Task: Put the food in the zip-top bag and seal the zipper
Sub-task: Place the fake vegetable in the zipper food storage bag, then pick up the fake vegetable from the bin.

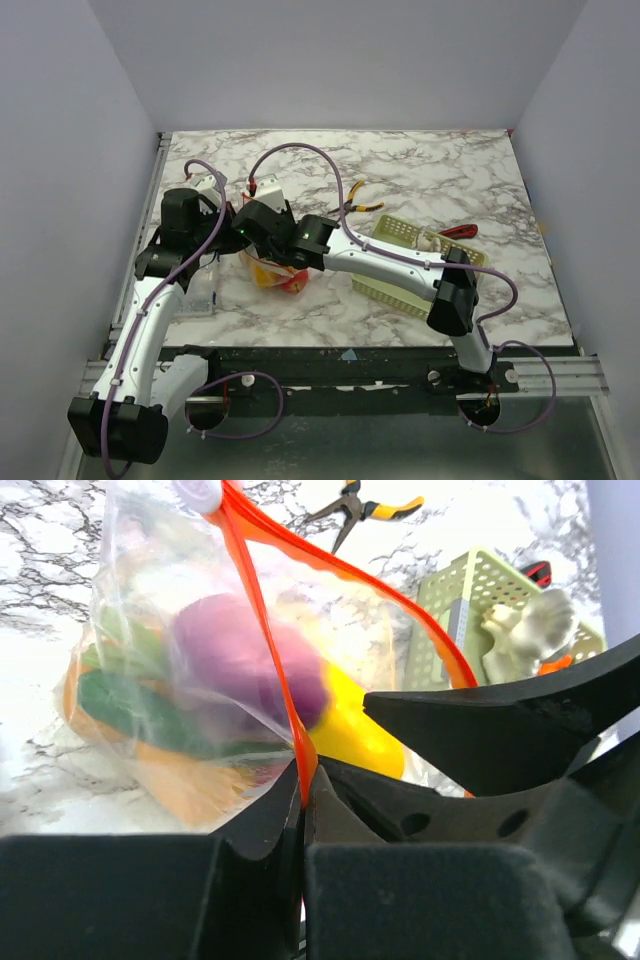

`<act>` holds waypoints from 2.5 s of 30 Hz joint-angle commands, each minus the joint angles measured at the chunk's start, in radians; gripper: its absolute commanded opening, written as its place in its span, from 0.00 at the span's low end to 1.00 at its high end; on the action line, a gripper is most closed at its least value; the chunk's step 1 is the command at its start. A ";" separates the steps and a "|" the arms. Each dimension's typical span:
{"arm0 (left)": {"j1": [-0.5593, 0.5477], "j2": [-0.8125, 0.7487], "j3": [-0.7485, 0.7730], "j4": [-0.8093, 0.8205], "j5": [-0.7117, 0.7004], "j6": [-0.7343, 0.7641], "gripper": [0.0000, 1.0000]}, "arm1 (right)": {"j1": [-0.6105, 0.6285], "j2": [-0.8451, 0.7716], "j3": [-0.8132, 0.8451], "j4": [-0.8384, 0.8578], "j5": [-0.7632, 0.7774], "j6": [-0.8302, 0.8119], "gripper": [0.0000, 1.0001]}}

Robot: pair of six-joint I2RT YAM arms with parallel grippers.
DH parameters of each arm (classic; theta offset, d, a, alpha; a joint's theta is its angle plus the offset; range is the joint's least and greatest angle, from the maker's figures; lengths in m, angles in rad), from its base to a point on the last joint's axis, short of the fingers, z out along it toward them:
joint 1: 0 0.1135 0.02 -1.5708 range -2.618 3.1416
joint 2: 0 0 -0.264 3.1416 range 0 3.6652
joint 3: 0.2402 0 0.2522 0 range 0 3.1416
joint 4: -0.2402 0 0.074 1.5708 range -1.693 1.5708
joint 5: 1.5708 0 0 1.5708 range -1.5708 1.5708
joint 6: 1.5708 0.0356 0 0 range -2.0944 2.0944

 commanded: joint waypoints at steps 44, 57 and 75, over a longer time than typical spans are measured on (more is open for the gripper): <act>0.006 0.040 -0.030 0.033 0.050 0.000 0.00 | -0.838 -1.122 -1.215 -0.058 -0.005 0.424 0.66; 0.006 0.029 -0.036 0.040 0.080 -0.003 0.00 | -0.854 -1.063 -1.302 -0.039 -0.043 0.558 0.66; 0.007 0.026 -0.041 0.046 0.094 -0.008 0.00 | -0.962 -0.966 -1.363 0.079 -0.090 0.528 0.92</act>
